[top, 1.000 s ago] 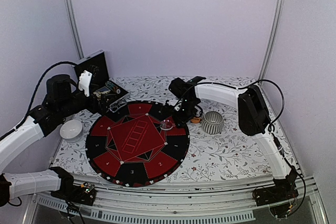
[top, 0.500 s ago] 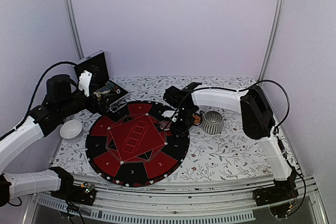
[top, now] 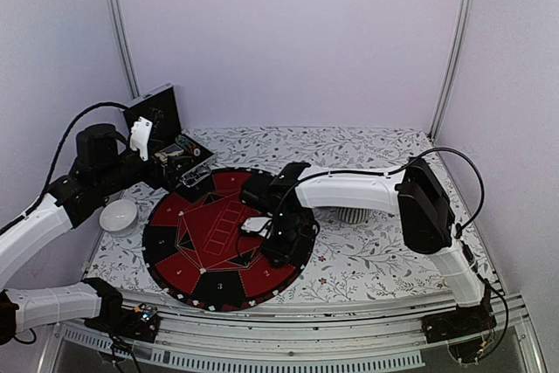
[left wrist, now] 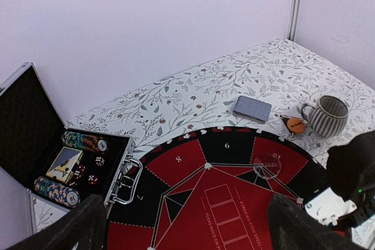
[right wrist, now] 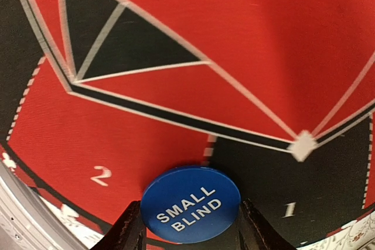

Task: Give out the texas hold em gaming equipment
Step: Place the small blind button at position2.

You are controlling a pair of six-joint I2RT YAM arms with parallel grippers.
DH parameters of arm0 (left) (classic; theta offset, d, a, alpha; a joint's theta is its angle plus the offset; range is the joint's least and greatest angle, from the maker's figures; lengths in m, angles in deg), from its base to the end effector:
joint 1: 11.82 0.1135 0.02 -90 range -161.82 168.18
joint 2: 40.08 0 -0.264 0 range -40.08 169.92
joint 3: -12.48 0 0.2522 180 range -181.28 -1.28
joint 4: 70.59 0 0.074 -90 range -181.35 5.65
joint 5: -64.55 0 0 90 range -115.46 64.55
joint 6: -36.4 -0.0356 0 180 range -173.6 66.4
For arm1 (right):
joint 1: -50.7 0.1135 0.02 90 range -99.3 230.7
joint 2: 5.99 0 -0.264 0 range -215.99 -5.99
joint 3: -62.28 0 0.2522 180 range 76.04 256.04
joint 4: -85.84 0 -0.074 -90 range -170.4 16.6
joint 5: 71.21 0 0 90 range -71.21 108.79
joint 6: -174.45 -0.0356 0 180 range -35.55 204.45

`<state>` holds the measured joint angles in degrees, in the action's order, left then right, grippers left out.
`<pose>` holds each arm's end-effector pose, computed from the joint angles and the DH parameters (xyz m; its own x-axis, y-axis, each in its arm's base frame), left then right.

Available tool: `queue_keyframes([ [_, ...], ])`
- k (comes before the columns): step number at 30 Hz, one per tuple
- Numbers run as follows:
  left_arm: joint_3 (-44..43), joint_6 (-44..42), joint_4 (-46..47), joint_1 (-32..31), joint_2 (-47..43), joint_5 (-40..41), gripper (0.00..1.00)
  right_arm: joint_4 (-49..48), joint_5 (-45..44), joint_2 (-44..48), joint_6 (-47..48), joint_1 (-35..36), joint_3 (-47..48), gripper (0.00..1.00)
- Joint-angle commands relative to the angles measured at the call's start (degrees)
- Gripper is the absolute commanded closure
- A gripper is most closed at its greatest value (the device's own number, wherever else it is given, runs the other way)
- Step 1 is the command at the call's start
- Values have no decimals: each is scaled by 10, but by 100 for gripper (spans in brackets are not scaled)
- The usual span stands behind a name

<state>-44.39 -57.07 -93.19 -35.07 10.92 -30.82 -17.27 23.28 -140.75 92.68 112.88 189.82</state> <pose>0.1912 -0.0858 0.3130 -0.2352 0.1666 -0.9575 0.4905 0.8709 0.0311 0.2156 0.4146 0.1603 -0.3327 -0.9363 -0.1127 -0.9428 0.3275 0.0624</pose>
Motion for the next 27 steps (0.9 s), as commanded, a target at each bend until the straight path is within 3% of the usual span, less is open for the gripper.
queue_keyframes([
  [1,7,-7,5,-4,-8,-2,2,13,-17,-20,-14,30,37,61],
  [10,7,-7,5,-4,-6,-1,2,26,-36,-70,-18,54,103,61],
  [27,7,-8,5,-4,-6,0,2,28,-29,-71,-3,81,116,61],
])
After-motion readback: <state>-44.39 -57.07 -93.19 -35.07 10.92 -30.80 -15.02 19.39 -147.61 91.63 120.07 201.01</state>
